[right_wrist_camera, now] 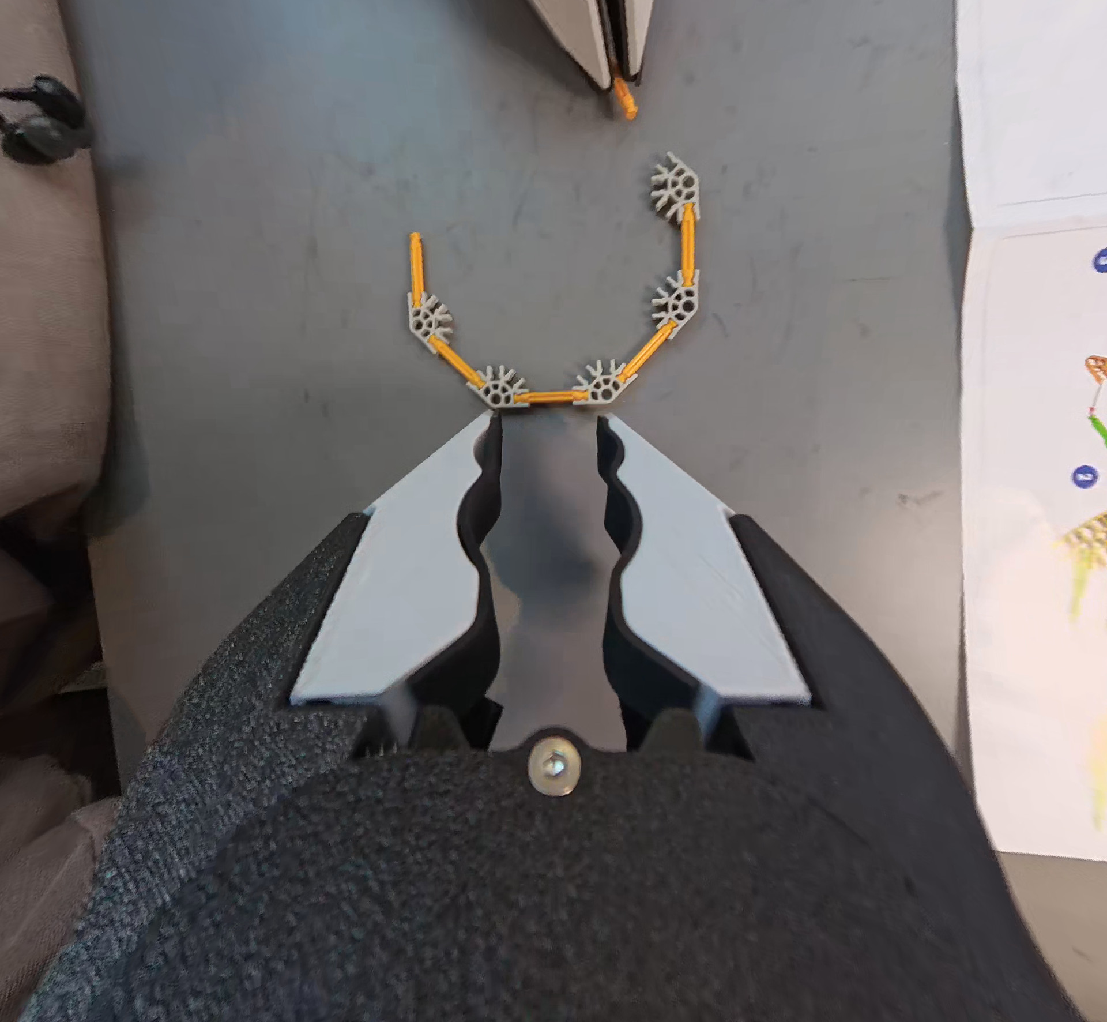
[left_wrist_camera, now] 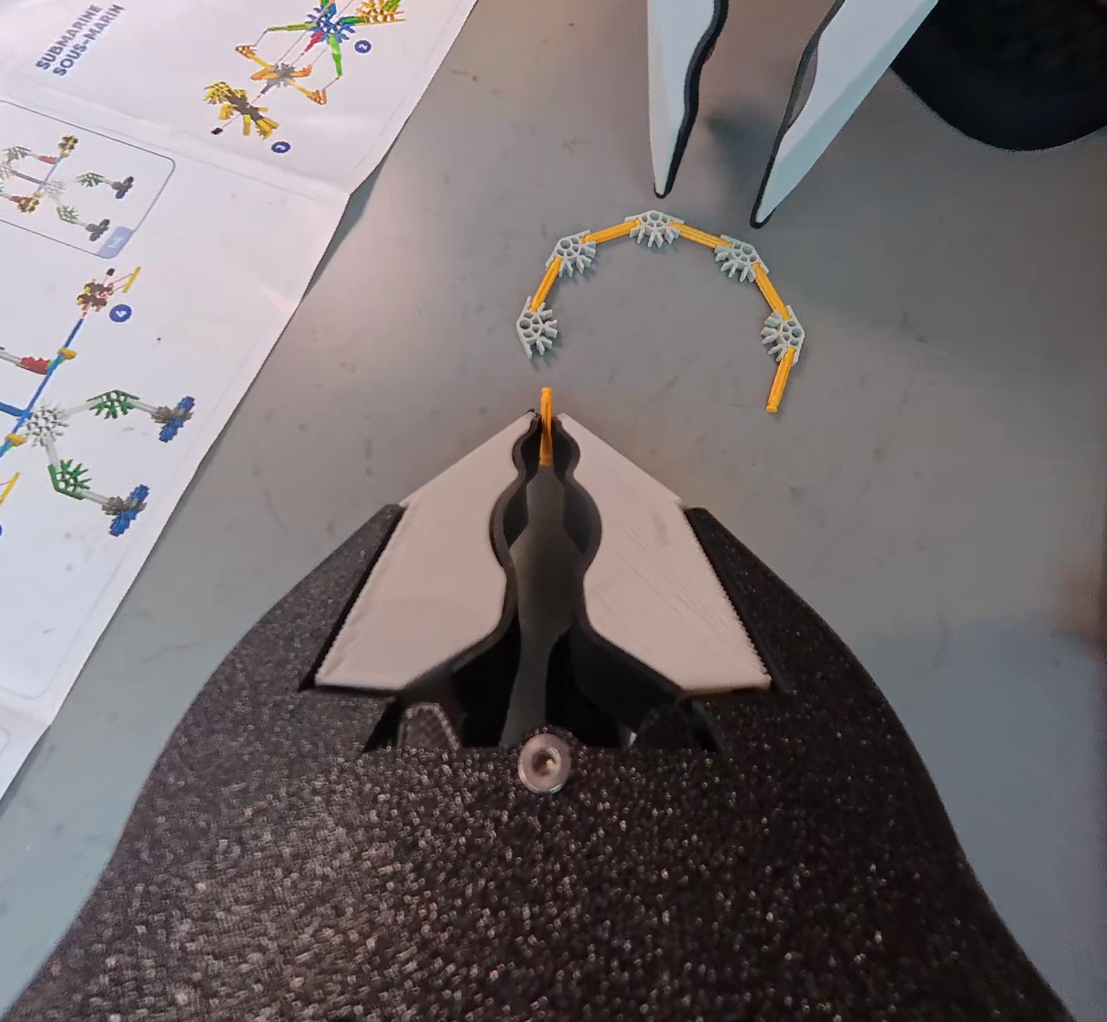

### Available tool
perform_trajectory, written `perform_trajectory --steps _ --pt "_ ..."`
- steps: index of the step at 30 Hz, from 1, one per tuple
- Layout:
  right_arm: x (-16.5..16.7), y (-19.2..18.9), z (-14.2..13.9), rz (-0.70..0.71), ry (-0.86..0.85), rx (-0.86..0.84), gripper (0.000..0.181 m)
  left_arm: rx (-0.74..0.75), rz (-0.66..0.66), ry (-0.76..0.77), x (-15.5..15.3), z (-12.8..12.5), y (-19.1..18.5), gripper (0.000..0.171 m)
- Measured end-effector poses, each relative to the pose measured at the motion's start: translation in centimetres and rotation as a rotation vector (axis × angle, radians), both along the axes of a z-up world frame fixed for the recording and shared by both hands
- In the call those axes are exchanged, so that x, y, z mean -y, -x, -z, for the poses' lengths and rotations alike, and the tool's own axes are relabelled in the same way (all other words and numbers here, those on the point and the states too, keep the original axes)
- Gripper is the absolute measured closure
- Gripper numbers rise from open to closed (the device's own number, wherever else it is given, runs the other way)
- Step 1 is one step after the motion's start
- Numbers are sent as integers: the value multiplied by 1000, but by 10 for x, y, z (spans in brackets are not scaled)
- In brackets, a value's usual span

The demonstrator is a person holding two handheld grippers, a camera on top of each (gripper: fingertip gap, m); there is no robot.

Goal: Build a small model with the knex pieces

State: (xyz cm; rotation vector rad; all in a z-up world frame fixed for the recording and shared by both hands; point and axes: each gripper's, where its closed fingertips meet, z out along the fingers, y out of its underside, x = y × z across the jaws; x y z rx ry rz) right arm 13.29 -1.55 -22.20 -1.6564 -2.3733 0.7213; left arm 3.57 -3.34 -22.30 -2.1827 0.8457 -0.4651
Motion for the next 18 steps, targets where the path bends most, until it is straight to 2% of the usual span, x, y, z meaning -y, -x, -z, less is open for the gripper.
perform_trajectory --steps 7,14,18 --pt "19 7 6 -132 -120 -6 162 7 -22 10 -5 2 0 169" --pt "46 19 1 -193 -93 -54 163 14 -61 6 -11 -1 6 169" --pt "38 25 -6 -171 -79 -121 163 11 -64 6 -12 0 7 168"
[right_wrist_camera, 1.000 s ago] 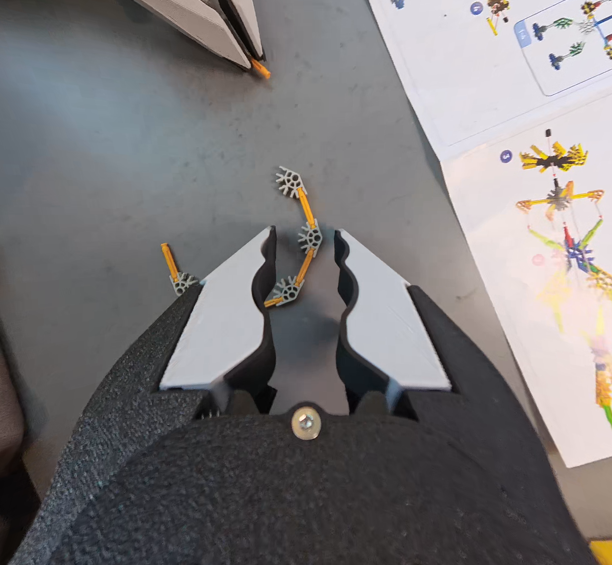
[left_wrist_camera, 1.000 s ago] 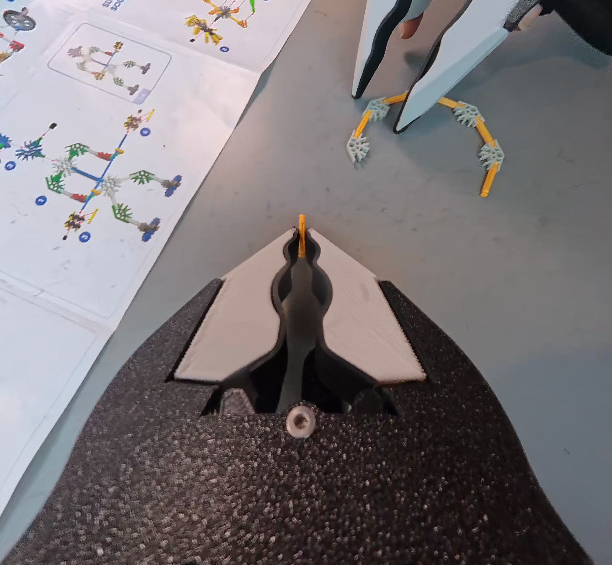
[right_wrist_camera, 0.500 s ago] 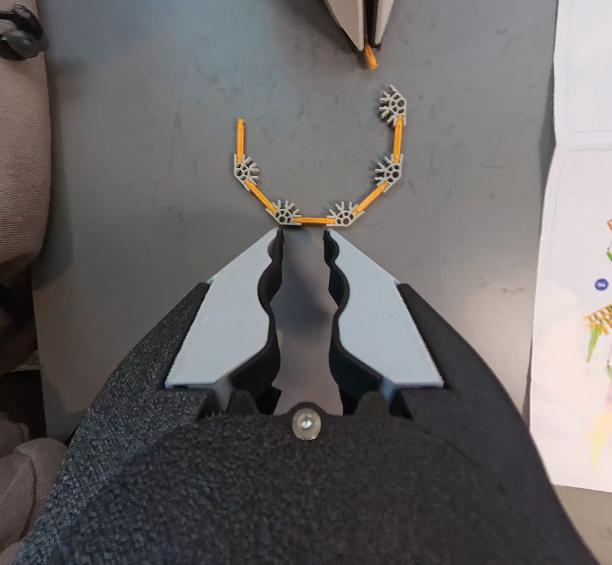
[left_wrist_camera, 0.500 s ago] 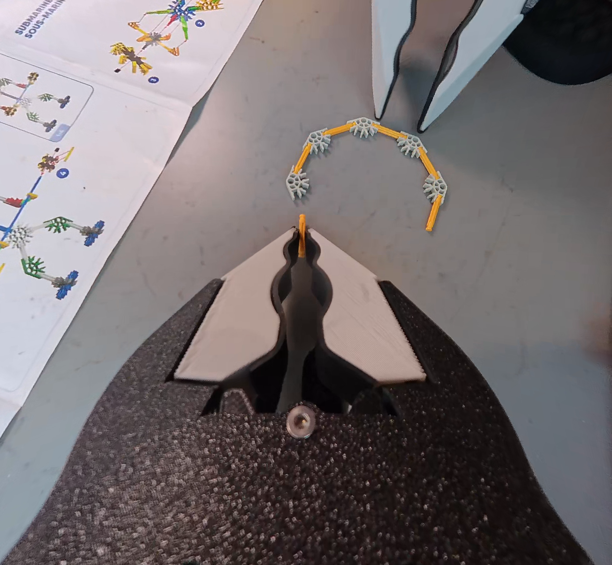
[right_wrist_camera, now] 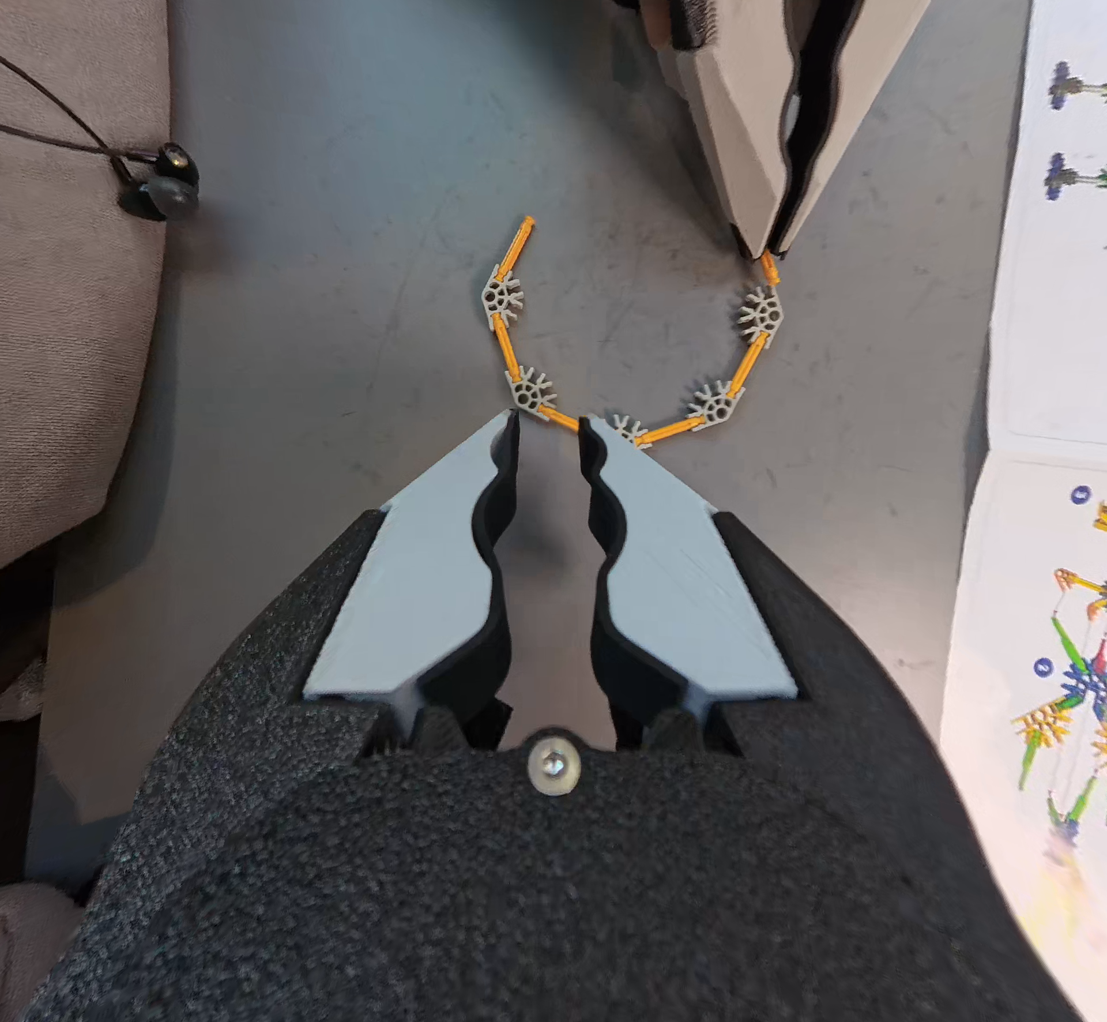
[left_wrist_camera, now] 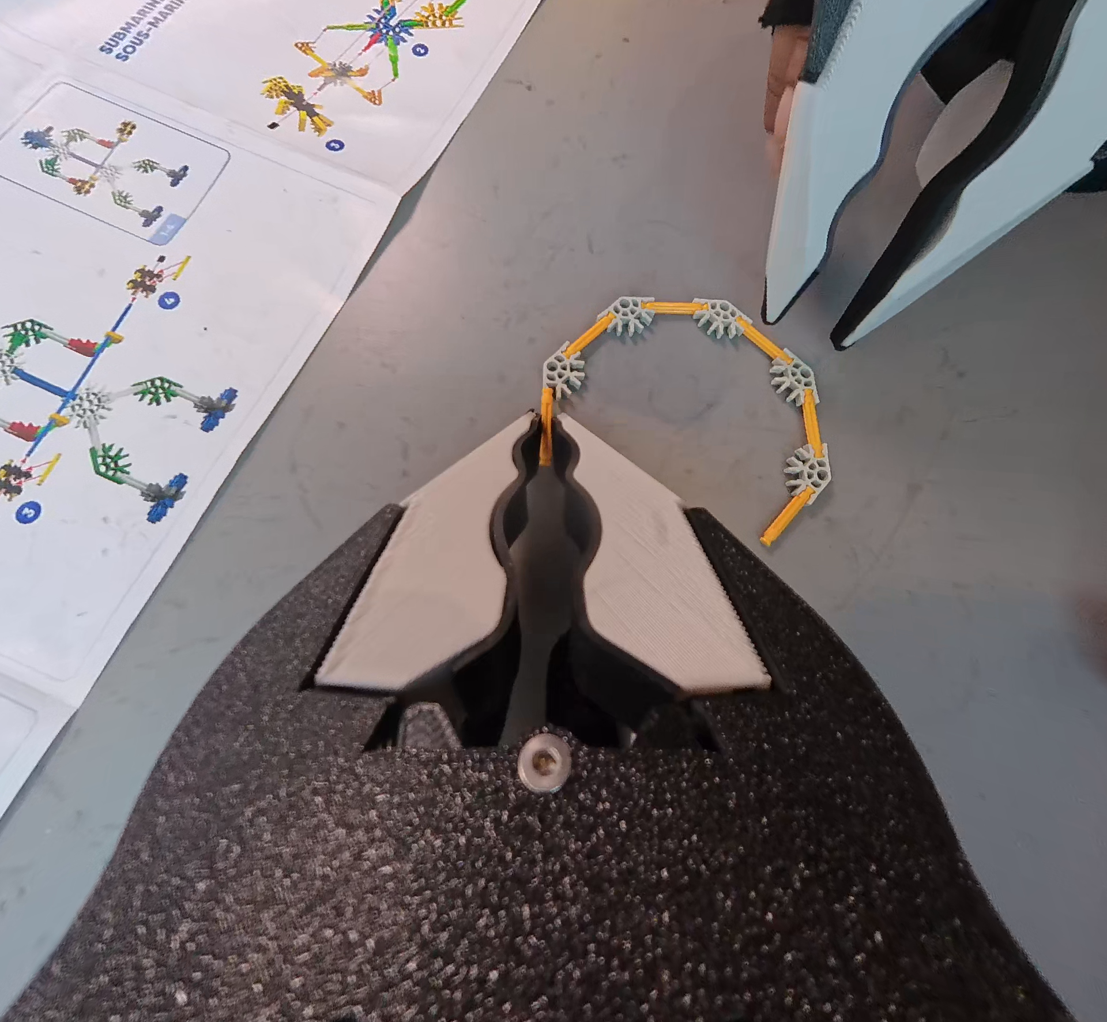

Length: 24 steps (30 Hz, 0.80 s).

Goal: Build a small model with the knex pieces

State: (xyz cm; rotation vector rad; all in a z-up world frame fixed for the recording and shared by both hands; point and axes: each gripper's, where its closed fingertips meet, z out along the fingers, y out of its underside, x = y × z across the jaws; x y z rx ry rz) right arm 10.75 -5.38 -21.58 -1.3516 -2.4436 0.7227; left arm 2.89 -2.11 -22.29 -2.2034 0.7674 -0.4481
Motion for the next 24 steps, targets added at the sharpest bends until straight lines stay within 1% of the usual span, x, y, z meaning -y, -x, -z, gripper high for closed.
perform_trajectory --steps 3,6,8,11,16,21,24 --pt "-15 20 -12 59 4 -139 164 -5 6 -3 -1 0 -1 169" --pt "-30 46 -22 137 5 -297 178 -11 10 -9 -1 0 -2 168" --pt "-36 58 -20 165 -19 -346 181 -15 12 -8 -2 0 -3 168" --pt "-43 69 -10 165 -98 -349 181 -22 14 -9 -2 1 -3 169" --pt "-41 77 2 132 -132 -312 181 -26 16 -3 -2 3 -4 169" --pt "-42 80 6 143 -129 -259 181 -26 15 1 -3 3 -4 169" --pt "-42 79 8 157 -96 -183 181 -12 11 10 -3 4 -4 168"
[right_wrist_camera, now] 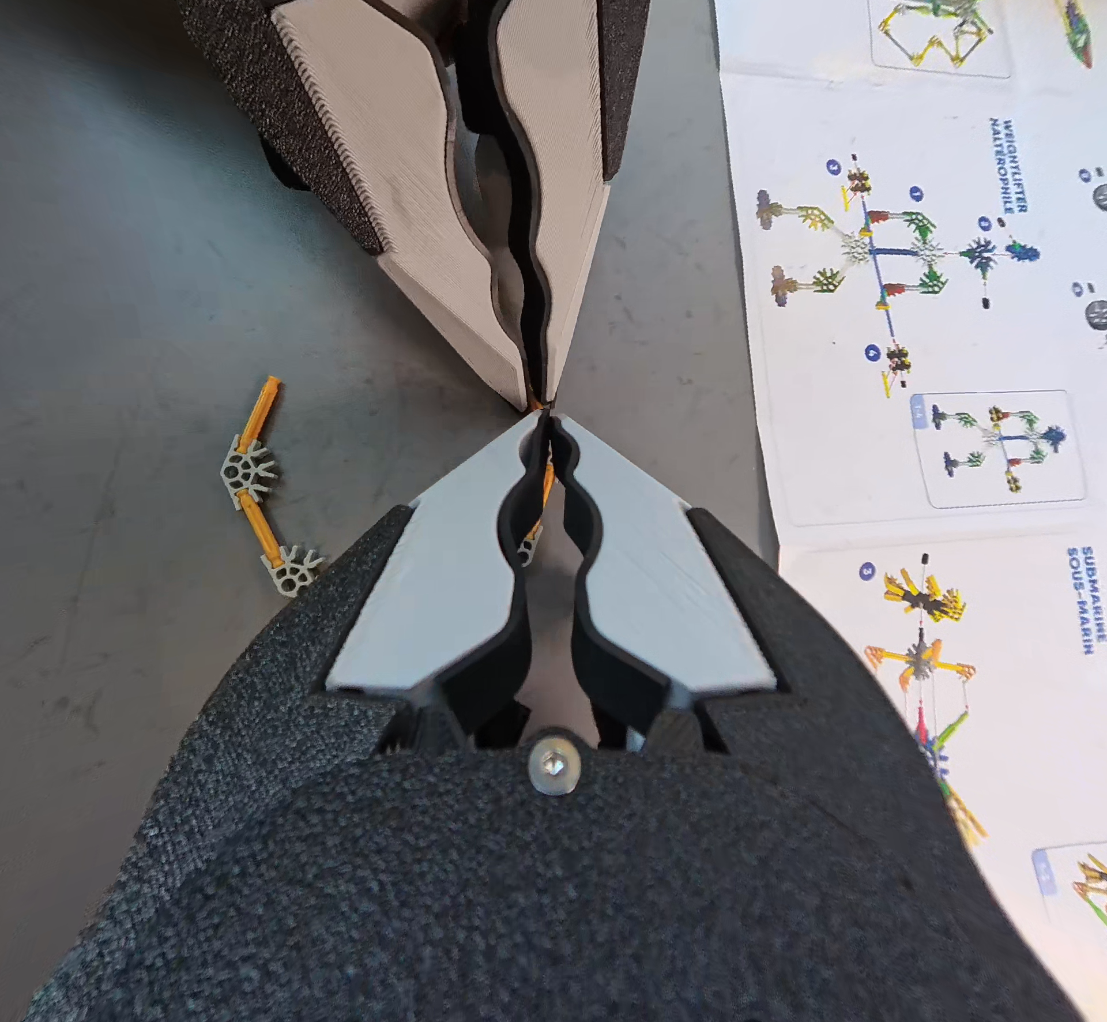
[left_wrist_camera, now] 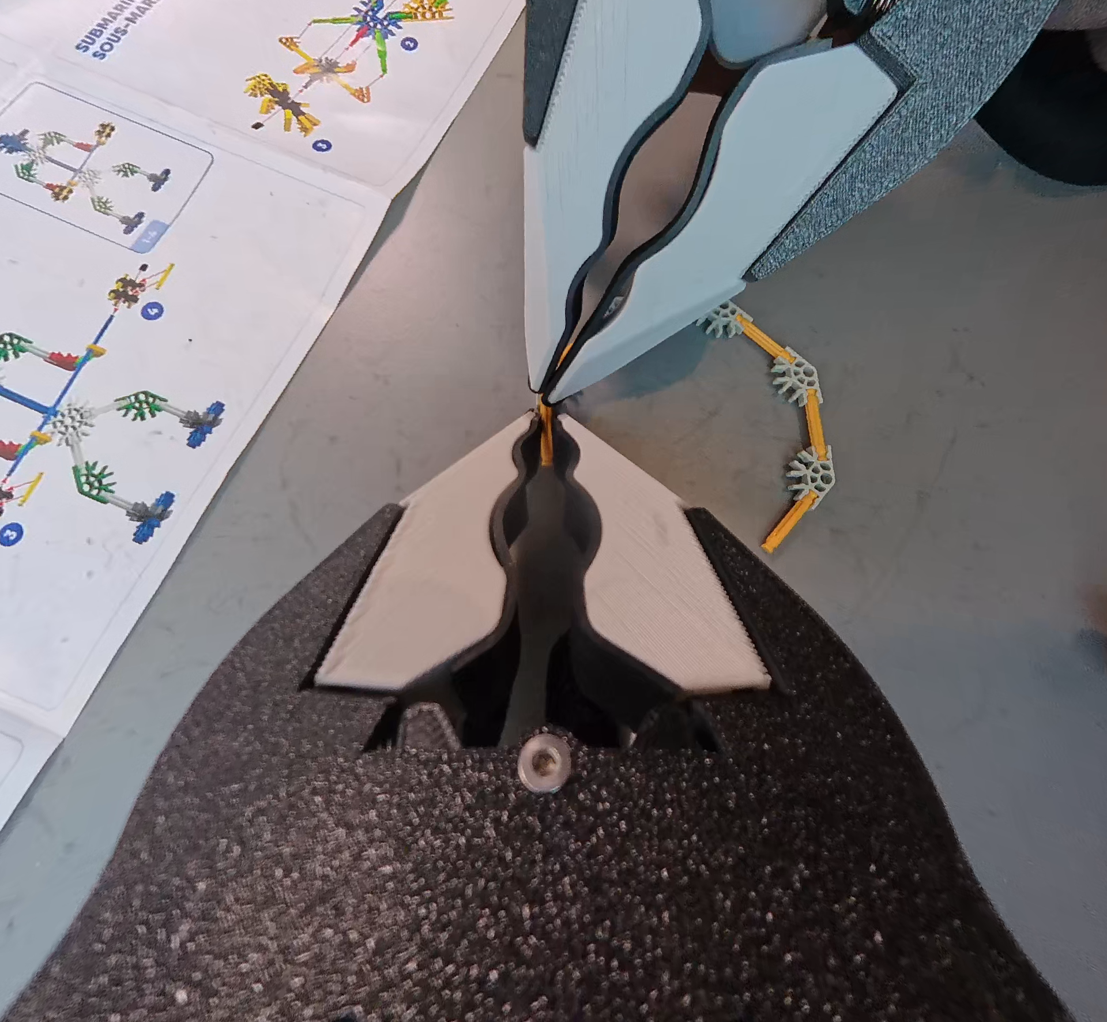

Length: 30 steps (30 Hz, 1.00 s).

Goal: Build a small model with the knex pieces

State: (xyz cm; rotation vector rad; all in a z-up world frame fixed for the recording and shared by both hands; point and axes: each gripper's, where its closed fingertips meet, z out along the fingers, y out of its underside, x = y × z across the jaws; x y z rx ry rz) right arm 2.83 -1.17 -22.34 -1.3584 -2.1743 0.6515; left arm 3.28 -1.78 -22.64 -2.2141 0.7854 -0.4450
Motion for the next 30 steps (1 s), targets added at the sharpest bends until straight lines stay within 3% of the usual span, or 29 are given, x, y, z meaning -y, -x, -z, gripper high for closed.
perform_trajectory --steps 10,18,22,25,30 --pt "2 0 4 58 55 247 181 50 -12 45 4 -2 6 168" --pt "1 6 2 46 67 175 181 36 -1 63 10 1 12 168" --pt "-10 1 -26 96 145 91 171 11 -6 38 11 2 12 168" --pt "-20 -15 -29 96 64 135 171 8 -4 38 12 2 12 168" --pt "-4 -36 -7 29 25 276 170 49 25 59 17 -1 10 164"
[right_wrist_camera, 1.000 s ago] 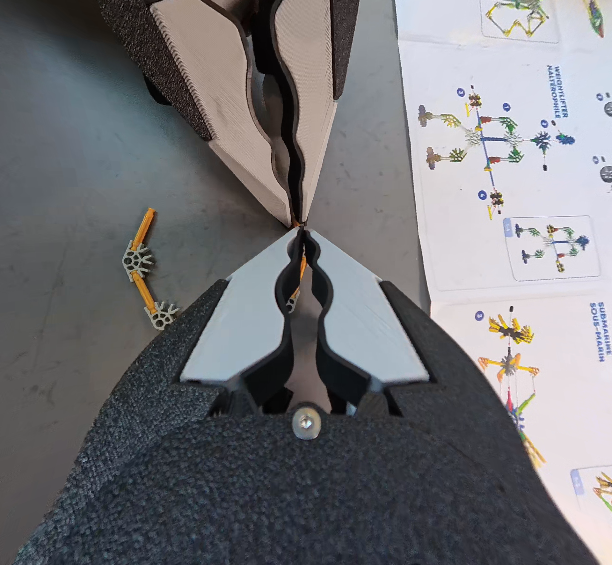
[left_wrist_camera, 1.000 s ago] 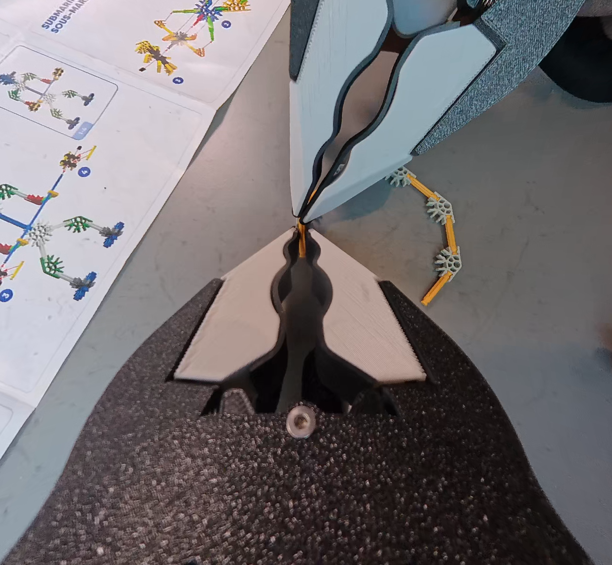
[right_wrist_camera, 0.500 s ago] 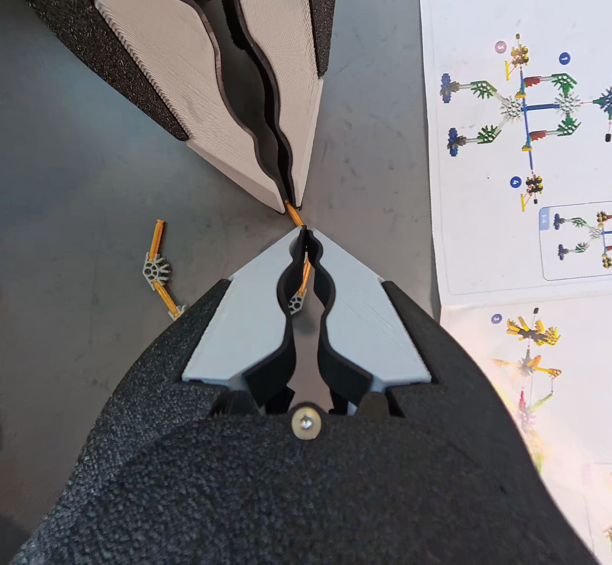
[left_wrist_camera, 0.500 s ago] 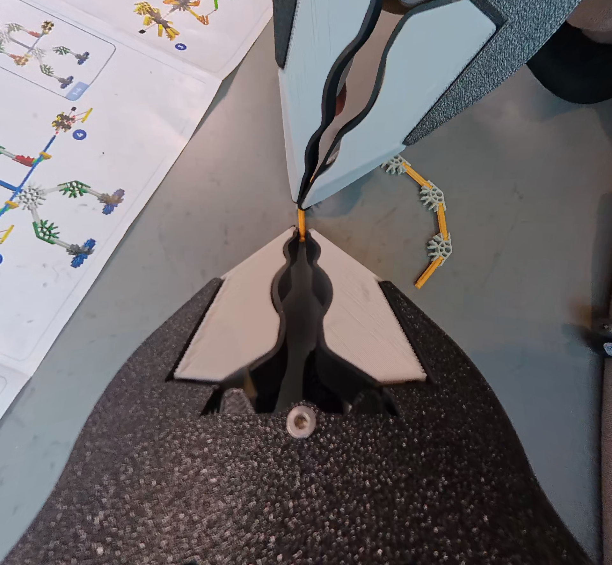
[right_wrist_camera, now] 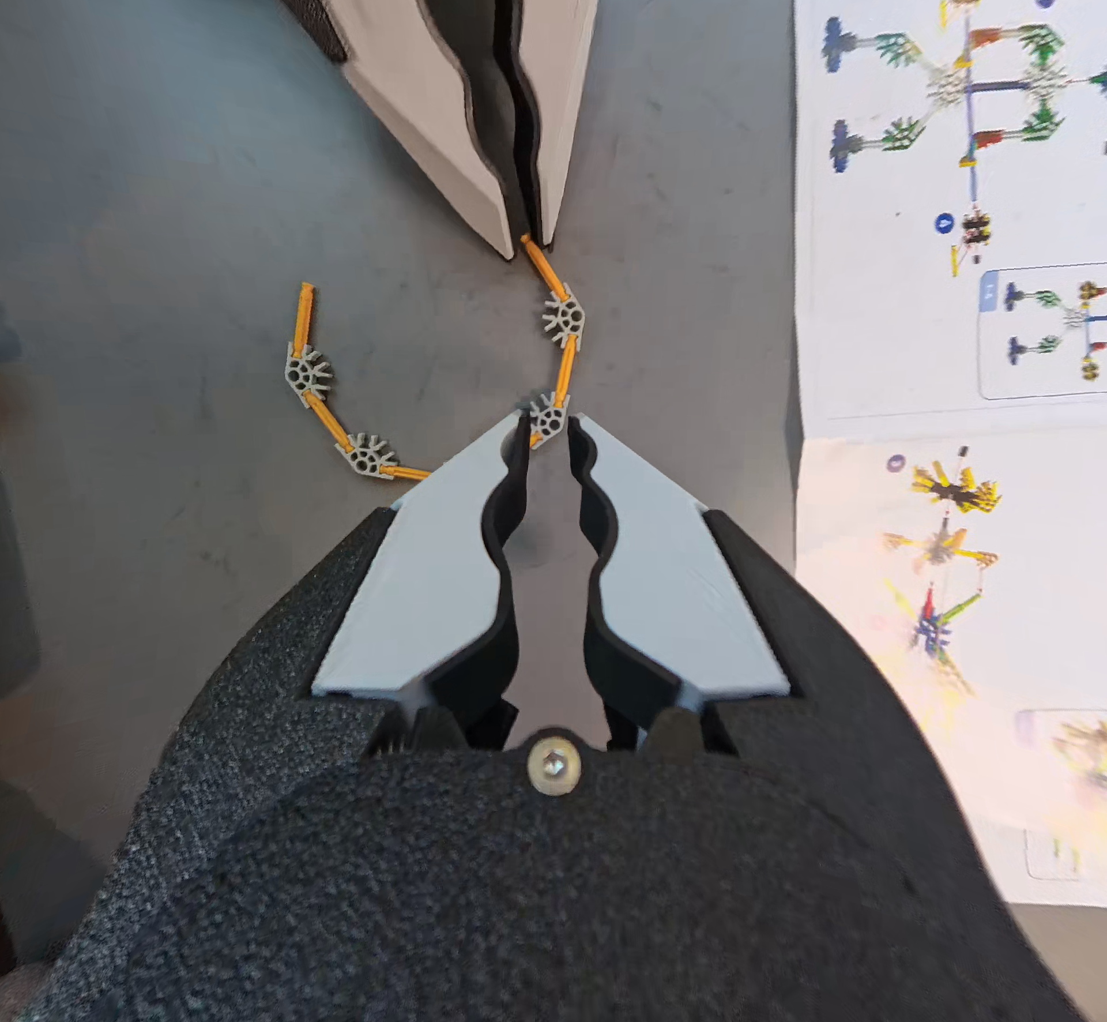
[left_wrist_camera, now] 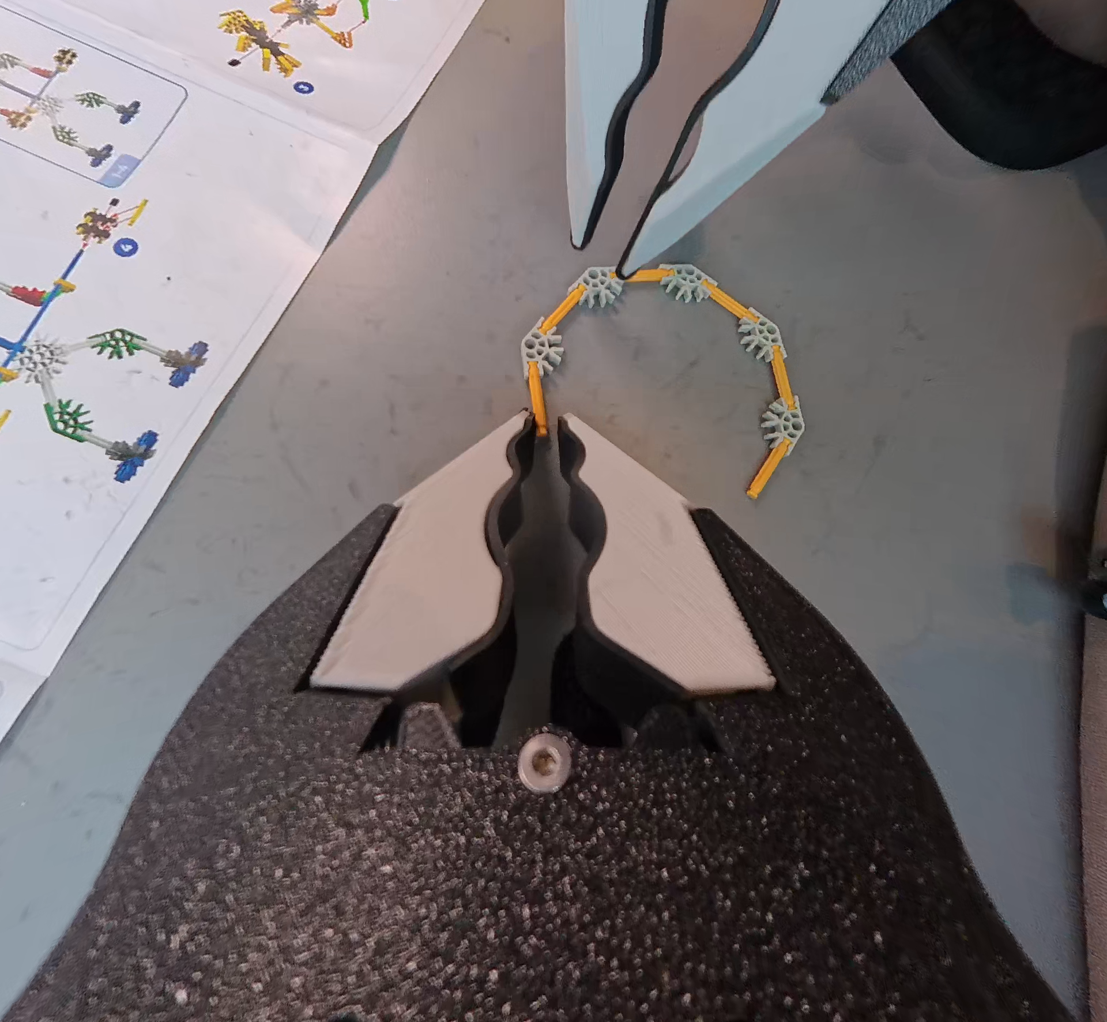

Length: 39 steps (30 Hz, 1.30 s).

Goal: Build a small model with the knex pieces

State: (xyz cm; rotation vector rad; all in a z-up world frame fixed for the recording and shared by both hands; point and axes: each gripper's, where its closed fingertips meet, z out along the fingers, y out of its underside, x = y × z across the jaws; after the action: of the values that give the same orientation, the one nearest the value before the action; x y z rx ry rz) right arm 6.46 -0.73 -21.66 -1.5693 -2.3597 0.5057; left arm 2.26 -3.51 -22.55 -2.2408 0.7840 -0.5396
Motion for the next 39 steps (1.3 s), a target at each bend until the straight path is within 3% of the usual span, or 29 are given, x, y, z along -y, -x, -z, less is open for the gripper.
perform_trajectory --steps 6,9,13,16,21,23,26,29,32,35,39 --pt "6 -8 13 -77 -39 65 170 61 199 104 32 0 -17 164" --pt "8 -6 13 -180 -85 34 172 97 304 70 44 -10 -25 163" --pt "13 0 10 -341 -172 -50 176 160 198 13 25 -26 -11 163" --pt "17 12 5 -460 -270 -116 181 131 123 23 14 -16 -1 161" --pt "27 31 4 -560 -383 -182 181 84 123 45 15 -4 -5 161" --pt "18 31 1 -489 -370 -175 181 46 123 32 15 -3 -3 161" --pt "15 17 -9 -307 -192 -125 162 21 136 25 18 -4 -1 161" --pt "5 5 -16 14 -11 -87 154 87 177 52 26 -13 -2 162" --pt "23 5 -24 301 268 -175 138 118 100 31 14 -19 9 161" --pt "27 -12 -4 439 134 -205 135 73 14 -4 0 -15 22 156" --pt "40 -15 11 552 107 -234 149 27 47 -3 3 -7 13 156"
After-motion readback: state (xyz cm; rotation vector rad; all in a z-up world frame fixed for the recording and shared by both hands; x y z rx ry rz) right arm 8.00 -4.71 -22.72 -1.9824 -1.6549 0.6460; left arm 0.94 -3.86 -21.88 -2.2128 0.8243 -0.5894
